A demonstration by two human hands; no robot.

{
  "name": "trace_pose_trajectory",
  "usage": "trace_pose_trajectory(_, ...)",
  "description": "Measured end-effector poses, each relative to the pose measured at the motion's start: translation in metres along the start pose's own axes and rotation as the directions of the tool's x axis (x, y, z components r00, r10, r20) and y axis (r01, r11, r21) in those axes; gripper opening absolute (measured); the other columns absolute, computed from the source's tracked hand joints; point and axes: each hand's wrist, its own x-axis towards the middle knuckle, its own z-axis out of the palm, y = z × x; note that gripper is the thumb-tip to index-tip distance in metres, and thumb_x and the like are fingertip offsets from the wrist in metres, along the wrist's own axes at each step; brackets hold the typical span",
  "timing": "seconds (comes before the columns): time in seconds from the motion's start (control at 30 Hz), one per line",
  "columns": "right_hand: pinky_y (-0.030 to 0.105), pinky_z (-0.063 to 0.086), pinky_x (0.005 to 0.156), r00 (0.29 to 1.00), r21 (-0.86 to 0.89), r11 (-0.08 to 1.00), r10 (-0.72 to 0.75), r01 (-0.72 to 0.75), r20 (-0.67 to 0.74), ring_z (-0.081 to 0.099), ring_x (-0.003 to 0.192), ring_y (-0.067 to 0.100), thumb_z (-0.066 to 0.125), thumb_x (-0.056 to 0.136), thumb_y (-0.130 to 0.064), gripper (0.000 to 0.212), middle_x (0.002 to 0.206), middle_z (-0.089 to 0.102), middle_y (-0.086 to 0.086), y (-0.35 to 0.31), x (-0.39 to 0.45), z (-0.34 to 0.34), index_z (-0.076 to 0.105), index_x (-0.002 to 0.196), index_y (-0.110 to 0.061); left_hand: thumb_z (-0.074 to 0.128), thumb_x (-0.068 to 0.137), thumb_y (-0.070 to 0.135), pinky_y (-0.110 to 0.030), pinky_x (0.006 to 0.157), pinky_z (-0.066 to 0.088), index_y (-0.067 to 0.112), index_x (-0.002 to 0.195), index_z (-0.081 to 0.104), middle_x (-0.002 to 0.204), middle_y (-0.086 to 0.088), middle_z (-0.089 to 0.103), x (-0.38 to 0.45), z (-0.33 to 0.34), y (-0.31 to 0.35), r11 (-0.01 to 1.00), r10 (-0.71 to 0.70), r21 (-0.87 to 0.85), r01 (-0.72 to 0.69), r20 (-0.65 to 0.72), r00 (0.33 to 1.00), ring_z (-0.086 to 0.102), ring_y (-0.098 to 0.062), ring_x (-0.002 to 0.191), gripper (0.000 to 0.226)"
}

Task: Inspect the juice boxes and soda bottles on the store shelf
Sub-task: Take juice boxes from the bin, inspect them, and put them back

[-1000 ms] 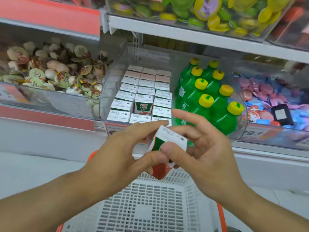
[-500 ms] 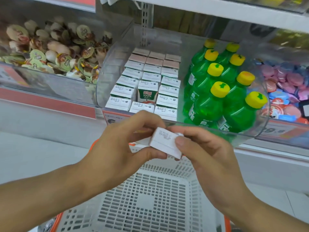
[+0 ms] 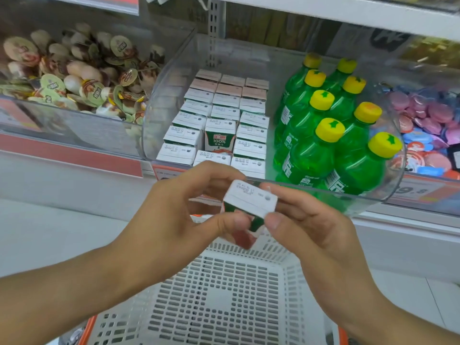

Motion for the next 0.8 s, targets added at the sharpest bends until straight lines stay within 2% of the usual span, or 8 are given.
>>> trace_pose_trajectory(0.1, 0.025, 0.057, 0.082, 0.997, -0.053, 0.996, 0.068, -0.067, 0.021, 0.075, 0.092, 0.016, 0.078, 0.083, -0.036, 0.039, 0.101, 0.079, 0.000, -0.002, 0.001, 0.005, 0.067, 0.118, -0.020, 0.078, 0.074, 0.055, -0.041, 0.072, 0.061, 0.031, 0.107, 0.069, 0.092, 0.009, 0.076, 0.002, 0.001, 0.001, 0.987, -0.159, 0.013, 0.159, -0.042, 0.986, 0.072, -0.014, 0.083, 0.041)
trace_pose_trajectory(0.2, 0.032, 0.061, 0.071, 0.988, -0.067, 0.988, 0.145, -0.142, 0.045, 0.076, 0.079, 0.020, 0.071, 0.077, -0.028, 0.041, 0.095, 0.079, 0.001, -0.002, 0.001, 0.008, 0.065, 0.117, -0.019, 0.068, 0.068, 0.054, -0.041, 0.065, 0.062, 0.030, 0.101, 0.072, 0.086, 0.007, 0.076, 0.004, 0.002, 0.000, 0.964, -0.266, 0.013, 0.266, -0.012, 0.964, 0.073, -0.019, 0.079, 0.041)
trace_pose_trajectory(0.3, 0.037, 0.063, 0.069, 0.983, -0.023, 0.982, 0.186, -0.186, -0.004, 0.075, 0.080, 0.035, 0.069, 0.079, -0.021, 0.041, 0.090, 0.079, 0.010, -0.002, 0.005, 0.006, 0.064, 0.119, -0.015, 0.064, 0.074, 0.050, -0.033, 0.065, 0.062, 0.031, 0.116, 0.068, 0.095, 0.001, 0.075, 0.006, -0.004, 0.000, 0.947, -0.320, 0.014, 0.322, 0.147, 0.936, 0.073, -0.022, 0.082, 0.046)
trace_pose_trajectory(0.4, 0.035, 0.063, 0.067, 0.981, -0.034, 0.981, 0.192, -0.193, -0.035, 0.074, 0.081, 0.040, 0.068, 0.078, -0.023, 0.041, 0.085, 0.078, 0.016, -0.004, 0.006, 0.002, 0.065, 0.118, -0.017, 0.073, 0.076, 0.034, -0.034, 0.072, 0.061, 0.030, 0.138, 0.051, 0.099, -0.005, 0.072, 0.005, -0.010, -0.002, 0.903, -0.395, -0.027, 0.430, 0.344, 0.852, 0.074, -0.024, 0.085, 0.066)
trace_pose_trajectory(0.53, 0.031, 0.061, 0.067, 0.981, -0.041, 0.980, 0.195, -0.195, -0.016, 0.075, 0.079, 0.035, 0.068, 0.074, -0.027, 0.046, 0.083, 0.078, 0.015, -0.006, 0.005, -0.002, 0.065, 0.120, -0.018, 0.079, 0.073, 0.025, -0.032, 0.074, 0.060, 0.035, 0.136, 0.051, 0.096, -0.008, 0.071, 0.004, -0.014, -0.001, 0.912, -0.371, -0.015, 0.410, 0.398, 0.839, 0.072, -0.027, 0.082, 0.070)
trace_pose_trajectory(0.67, 0.036, 0.062, 0.075, 0.968, -0.087, 0.974, 0.220, -0.211, 0.118, 0.076, 0.086, 0.028, 0.079, 0.074, -0.022, 0.054, 0.097, 0.078, 0.009, -0.008, 0.005, -0.007, 0.062, 0.125, -0.026, 0.078, 0.076, 0.020, -0.031, 0.070, 0.058, 0.033, 0.128, 0.061, 0.096, -0.011, 0.072, 0.003, -0.016, 0.000, 0.922, -0.331, -0.053, 0.383, 0.404, 0.853, 0.070, -0.029, 0.081, 0.056)
trace_pose_trajectory(0.73, 0.037, 0.062, 0.080, 0.948, -0.153, 0.963, 0.251, -0.223, 0.195, 0.075, 0.092, 0.024, 0.087, 0.070, -0.013, 0.072, 0.107, 0.076, 0.004, -0.008, 0.004, -0.010, 0.056, 0.131, -0.032, 0.076, 0.078, 0.020, -0.030, 0.070, 0.058, 0.032, 0.128, 0.062, 0.098, -0.012, 0.073, 0.002, -0.016, 0.001, 0.930, -0.321, -0.033, 0.365, 0.407, 0.855, 0.070, -0.032, 0.083, 0.053)
trace_pose_trajectory(0.8, 0.040, 0.062, 0.082, 0.929, -0.182, 0.955, 0.276, -0.235, 0.248, 0.073, 0.100, 0.023, 0.083, 0.065, -0.004, 0.087, 0.117, 0.072, 0.001, -0.006, 0.001, -0.011, 0.049, 0.138, -0.036, 0.076, 0.079, 0.021, -0.031, 0.071, 0.059, 0.031, 0.129, 0.061, 0.097, -0.011, 0.073, 0.000, -0.016, 0.000, 0.932, -0.328, -0.010, 0.363, 0.405, 0.853, 0.071, -0.029, 0.081, 0.053)
